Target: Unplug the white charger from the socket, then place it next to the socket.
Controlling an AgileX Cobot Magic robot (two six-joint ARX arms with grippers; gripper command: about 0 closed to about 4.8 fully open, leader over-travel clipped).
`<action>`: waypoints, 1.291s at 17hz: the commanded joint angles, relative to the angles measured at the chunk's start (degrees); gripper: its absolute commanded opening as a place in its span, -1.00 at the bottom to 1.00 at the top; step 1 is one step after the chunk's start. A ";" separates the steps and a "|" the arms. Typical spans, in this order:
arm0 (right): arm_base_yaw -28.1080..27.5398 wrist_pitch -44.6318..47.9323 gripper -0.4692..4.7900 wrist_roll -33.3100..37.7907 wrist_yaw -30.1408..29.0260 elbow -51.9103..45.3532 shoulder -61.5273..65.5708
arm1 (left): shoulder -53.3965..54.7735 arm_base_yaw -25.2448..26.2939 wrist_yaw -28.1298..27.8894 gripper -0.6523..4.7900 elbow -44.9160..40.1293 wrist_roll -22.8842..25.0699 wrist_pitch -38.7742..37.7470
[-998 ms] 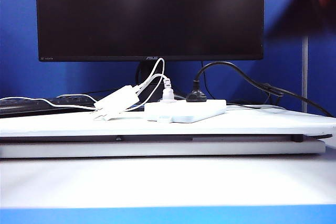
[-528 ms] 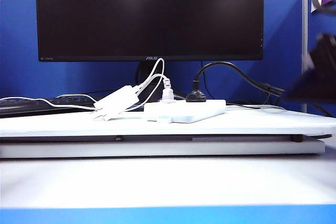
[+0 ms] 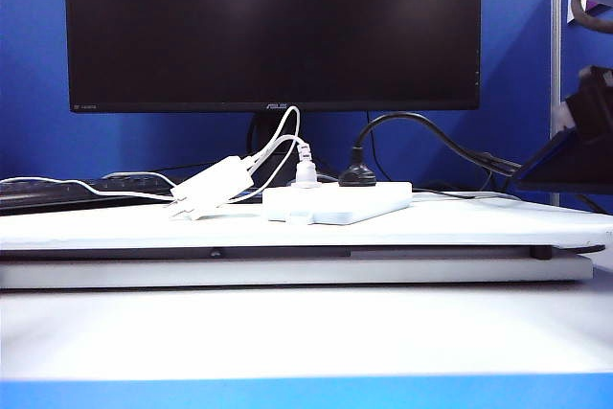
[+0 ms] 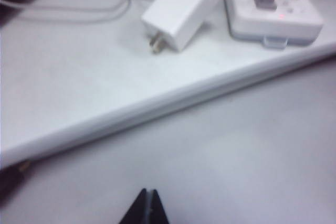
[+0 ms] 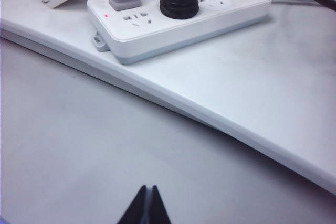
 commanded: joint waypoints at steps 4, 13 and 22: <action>0.07 0.17 -0.83 0.15 -0.02 0.11 -0.11 | -0.07 0.00 -0.02 -0.78 -0.44 0.22 0.13; -0.31 2.97 -0.83 0.15 -0.04 -3.98 -0.15 | -0.09 0.00 -0.07 -0.78 -0.44 0.22 0.13; -16.50 4.07 -0.83 -0.07 -3.04 -5.46 -14.23 | -2.80 1.18 1.14 -0.78 -3.06 -0.63 0.74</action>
